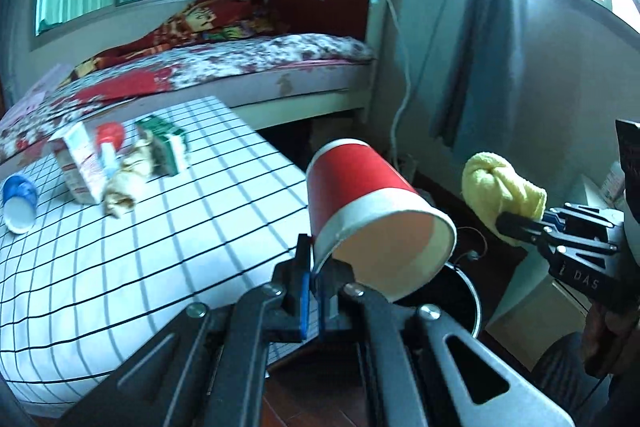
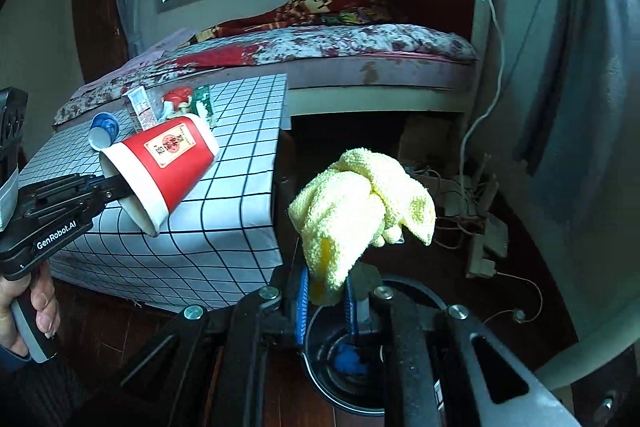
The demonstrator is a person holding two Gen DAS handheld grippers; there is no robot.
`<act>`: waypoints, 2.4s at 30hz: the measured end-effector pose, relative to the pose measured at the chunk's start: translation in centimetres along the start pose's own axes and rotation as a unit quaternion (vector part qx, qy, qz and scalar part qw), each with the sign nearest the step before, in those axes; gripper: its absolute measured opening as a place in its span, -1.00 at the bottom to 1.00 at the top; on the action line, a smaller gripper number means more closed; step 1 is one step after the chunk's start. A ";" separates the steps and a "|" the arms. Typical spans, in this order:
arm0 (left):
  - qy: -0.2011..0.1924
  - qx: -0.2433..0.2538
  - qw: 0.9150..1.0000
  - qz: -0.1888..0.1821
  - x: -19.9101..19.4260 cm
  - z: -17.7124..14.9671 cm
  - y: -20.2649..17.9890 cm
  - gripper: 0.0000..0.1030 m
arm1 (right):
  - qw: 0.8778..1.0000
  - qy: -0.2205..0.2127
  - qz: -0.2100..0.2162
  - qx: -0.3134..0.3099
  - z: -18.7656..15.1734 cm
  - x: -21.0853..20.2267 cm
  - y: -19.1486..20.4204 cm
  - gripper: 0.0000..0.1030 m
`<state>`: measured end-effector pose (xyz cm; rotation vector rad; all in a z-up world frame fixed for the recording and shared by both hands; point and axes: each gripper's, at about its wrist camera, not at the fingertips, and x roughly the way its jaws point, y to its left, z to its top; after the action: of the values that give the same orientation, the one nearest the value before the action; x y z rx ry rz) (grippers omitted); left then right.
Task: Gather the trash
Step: 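Carry the red cup and yellow cloth to the bin and release both, then move both tools back over the table toward the cartons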
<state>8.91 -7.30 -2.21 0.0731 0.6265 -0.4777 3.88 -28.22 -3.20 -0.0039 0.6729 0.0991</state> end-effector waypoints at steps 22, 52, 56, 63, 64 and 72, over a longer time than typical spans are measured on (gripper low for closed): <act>0.122 0.057 0.988 -0.071 8.1 -5.4 -9.7 -0.95 | 0.992 0.120 0.021 -0.011 -8.2 4.8 -7.2 -0.70; 0.182 0.025 0.983 0.019 15.0 -10.0 -8.2 0.99 | 0.977 0.209 -0.045 -0.014 -11.4 12.8 -12.0 0.98; 0.174 0.021 0.984 0.028 13.8 -9.8 -7.7 0.99 | 0.981 0.187 -0.046 -0.020 -10.6 11.8 -11.1 0.98; 0.149 0.014 0.988 0.043 11.1 -8.9 -6.6 0.99 | 0.987 0.155 -0.049 -0.012 -9.3 9.6 -9.6 0.98; 0.146 0.011 0.988 0.046 10.7 -8.7 -6.5 0.99 | 0.987 0.152 -0.050 -0.012 -9.1 9.4 -9.3 0.98; 0.119 -0.006 0.990 0.075 6.6 -7.7 -4.6 0.99 | 0.995 0.091 -0.044 -0.018 -6.6 6.7 -5.8 0.98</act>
<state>7.33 -12.48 -11.94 0.1668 0.8518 -0.3210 5.50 -33.60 -12.74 -0.0781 0.8515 0.0251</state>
